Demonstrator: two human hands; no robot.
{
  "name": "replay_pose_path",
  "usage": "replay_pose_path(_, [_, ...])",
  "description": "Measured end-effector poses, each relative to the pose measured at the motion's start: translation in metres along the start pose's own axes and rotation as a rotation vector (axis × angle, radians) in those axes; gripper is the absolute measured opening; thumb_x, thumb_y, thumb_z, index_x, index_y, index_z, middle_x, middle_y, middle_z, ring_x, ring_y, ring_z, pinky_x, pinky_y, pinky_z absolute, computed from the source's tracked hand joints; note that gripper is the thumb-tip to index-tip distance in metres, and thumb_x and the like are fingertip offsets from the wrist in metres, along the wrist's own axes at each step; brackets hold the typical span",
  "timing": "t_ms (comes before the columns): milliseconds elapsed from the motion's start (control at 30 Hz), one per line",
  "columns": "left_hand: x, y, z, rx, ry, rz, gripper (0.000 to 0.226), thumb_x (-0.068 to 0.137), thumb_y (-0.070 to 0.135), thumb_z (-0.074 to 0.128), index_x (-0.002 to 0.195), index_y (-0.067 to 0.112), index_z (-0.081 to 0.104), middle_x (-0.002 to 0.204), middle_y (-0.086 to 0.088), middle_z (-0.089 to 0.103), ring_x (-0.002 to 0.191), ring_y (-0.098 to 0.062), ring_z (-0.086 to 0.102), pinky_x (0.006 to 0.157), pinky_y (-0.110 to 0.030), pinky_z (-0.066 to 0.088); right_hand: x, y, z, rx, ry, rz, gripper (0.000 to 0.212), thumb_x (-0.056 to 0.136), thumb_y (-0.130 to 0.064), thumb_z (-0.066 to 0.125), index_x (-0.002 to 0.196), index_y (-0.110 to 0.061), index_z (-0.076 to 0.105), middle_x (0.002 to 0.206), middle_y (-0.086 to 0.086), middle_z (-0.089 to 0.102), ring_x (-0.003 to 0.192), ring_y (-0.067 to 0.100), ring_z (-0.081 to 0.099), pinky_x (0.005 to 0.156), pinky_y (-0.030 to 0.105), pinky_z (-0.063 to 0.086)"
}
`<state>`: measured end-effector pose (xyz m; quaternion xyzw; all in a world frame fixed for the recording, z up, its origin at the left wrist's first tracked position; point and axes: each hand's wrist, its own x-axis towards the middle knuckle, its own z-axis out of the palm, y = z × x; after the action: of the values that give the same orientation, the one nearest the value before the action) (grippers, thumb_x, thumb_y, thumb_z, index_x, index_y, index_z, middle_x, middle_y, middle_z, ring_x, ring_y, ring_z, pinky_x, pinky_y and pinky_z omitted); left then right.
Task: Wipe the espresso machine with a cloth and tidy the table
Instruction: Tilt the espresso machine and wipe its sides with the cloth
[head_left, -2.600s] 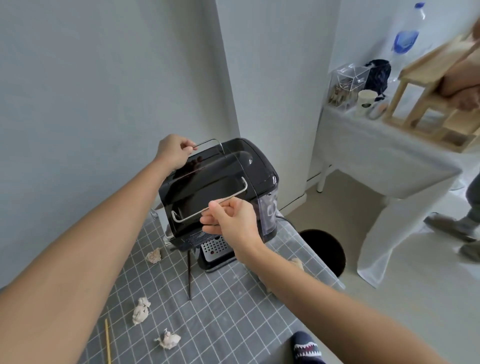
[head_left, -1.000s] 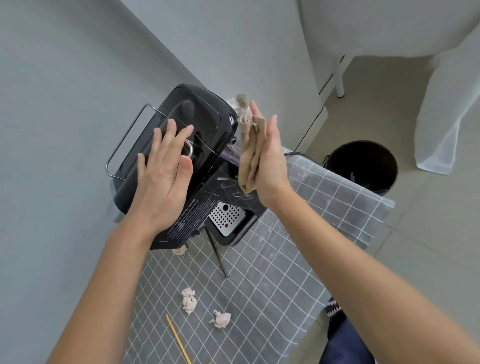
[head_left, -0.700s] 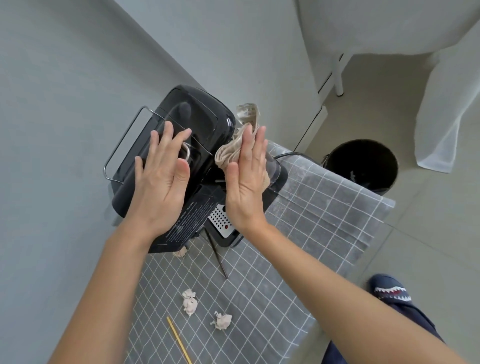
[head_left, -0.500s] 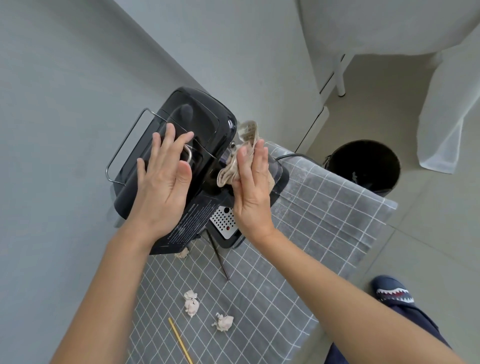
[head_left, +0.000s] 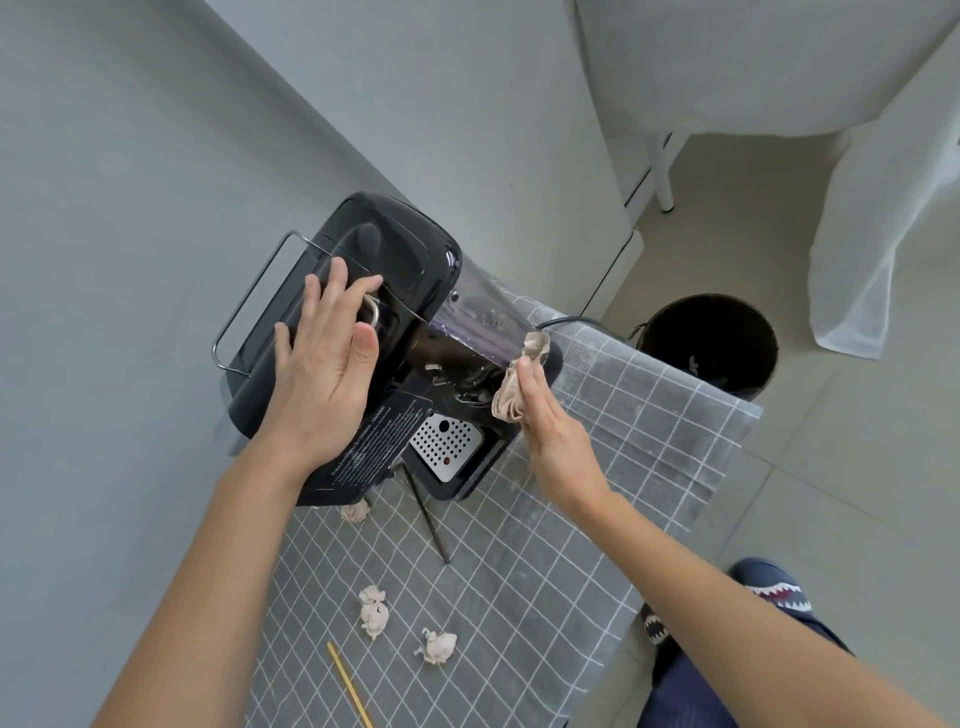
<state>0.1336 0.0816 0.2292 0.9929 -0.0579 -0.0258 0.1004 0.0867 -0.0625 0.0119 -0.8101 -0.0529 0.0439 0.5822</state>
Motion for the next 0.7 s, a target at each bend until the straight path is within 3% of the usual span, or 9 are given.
replay_pose_path(67, [0.000, 0.000, 0.000, 0.002, 0.002, 0.004, 0.048, 0.098, 0.053, 0.012, 0.143, 0.043, 0.026, 0.160, 0.014, 0.001, 0.146, -0.005, -0.010, 0.115, -0.050, -0.008, -0.004, -0.006, -0.017, -0.070, 0.005, 0.044, 0.058, 0.098, -0.005, 0.046, 0.147, -0.023, 0.019, 0.127, 0.011, 0.064, 0.097, 0.033, 0.068, 0.074, 0.044, 0.055])
replay_pose_path(133, [0.000, 0.001, -0.001, -0.002, -0.001, 0.007, 0.047, 0.098, 0.052, 0.012, 0.142, 0.044, 0.026, 0.160, 0.013, 0.001, 0.146, -0.006, -0.010, 0.114, -0.050, -0.008, -0.004, -0.018, -0.034, -0.142, 0.094, 0.120, 0.015, 0.101, -0.020, 0.046, 0.111, -0.011, 0.040, 0.082, 0.009, 0.067, 0.071, 0.035, 0.066, 0.055, 0.038, 0.046])
replay_pose_path(167, [0.000, 0.001, -0.001, -0.004, -0.001, 0.008, 0.046, 0.099, 0.051, 0.013, 0.141, 0.044, 0.026, 0.160, 0.012, 0.002, 0.146, -0.007, -0.010, 0.114, -0.050, -0.008, -0.003, -0.024, -0.042, -0.210, 0.123, 0.140, 0.015, 0.101, -0.025, 0.048, 0.099, -0.010, 0.046, 0.075, 0.007, 0.066, 0.069, 0.034, 0.064, 0.053, 0.037, 0.043])
replay_pose_path(267, [-0.001, 0.001, -0.001, -0.003, 0.003, 0.007, 0.044, 0.099, 0.050, 0.014, 0.141, 0.044, 0.027, 0.160, 0.012, 0.002, 0.146, -0.007, -0.010, 0.114, -0.050, -0.008, 0.001, -0.044, -0.065, -0.392, 0.110, 0.188, 0.028, 0.098, -0.035, 0.052, 0.091, -0.012, 0.066, 0.082, 0.001, 0.065, 0.083, 0.026, 0.061, 0.058, 0.030, 0.033])
replay_pose_path(367, [0.000, 0.001, -0.001, 0.002, 0.008, 0.004, 0.044, 0.099, 0.050, 0.013, 0.141, 0.044, 0.028, 0.160, 0.012, 0.002, 0.146, -0.007, -0.009, 0.115, -0.051, -0.007, 0.002, -0.054, -0.076, -0.467, -0.024, 0.192, 0.023, 0.095, -0.023, 0.054, 0.089, -0.011, 0.073, 0.079, -0.001, 0.053, 0.088, 0.021, 0.053, 0.069, 0.026, 0.032])
replay_pose_path(467, [0.000, 0.002, -0.001, 0.006, 0.009, 0.004, 0.045, 0.099, 0.050, 0.013, 0.141, 0.043, 0.029, 0.160, 0.012, 0.002, 0.146, -0.008, -0.009, 0.115, -0.052, -0.006, -0.002, -0.055, -0.083, -0.366, 0.091, 0.182, 0.029, 0.094, -0.033, 0.058, 0.074, -0.013, 0.064, 0.059, -0.007, 0.049, 0.071, 0.026, 0.058, 0.071, 0.037, 0.049])
replay_pose_path(600, [0.000, 0.001, -0.001, 0.010, 0.010, 0.002, 0.047, 0.098, 0.053, 0.011, 0.140, 0.043, 0.029, 0.160, 0.012, 0.003, 0.146, -0.008, -0.008, 0.115, -0.052, -0.006, 0.005, -0.035, -0.091, 0.002, 0.053, 0.233, 0.039, 0.097, -0.038, 0.055, 0.062, -0.021, 0.059, 0.058, -0.002, 0.057, 0.060, 0.018, 0.054, 0.053, 0.027, 0.040])
replay_pose_path(667, [-0.001, 0.001, -0.001, 0.009, 0.015, 0.001, 0.050, 0.096, 0.056, 0.010, 0.140, 0.043, 0.029, 0.160, 0.012, 0.003, 0.146, -0.008, -0.008, 0.115, -0.052, -0.006, 0.007, -0.021, -0.095, -0.035, -0.082, 0.137, 0.033, 0.098, -0.040, 0.052, 0.072, -0.028, 0.067, 0.065, -0.001, 0.066, 0.062, 0.018, 0.060, 0.055, 0.028, 0.047])
replay_pose_path(700, [-0.001, 0.001, -0.001, 0.007, 0.019, 0.001, 0.050, 0.096, 0.057, 0.009, 0.140, 0.043, 0.029, 0.160, 0.013, 0.003, 0.146, -0.008, -0.008, 0.115, -0.052, -0.006, 0.006, -0.015, -0.094, -0.091, -0.171, 0.073, 0.031, 0.099, -0.042, 0.049, 0.086, -0.027, 0.074, 0.080, 0.001, 0.074, 0.072, 0.018, 0.068, 0.064, 0.030, 0.055])
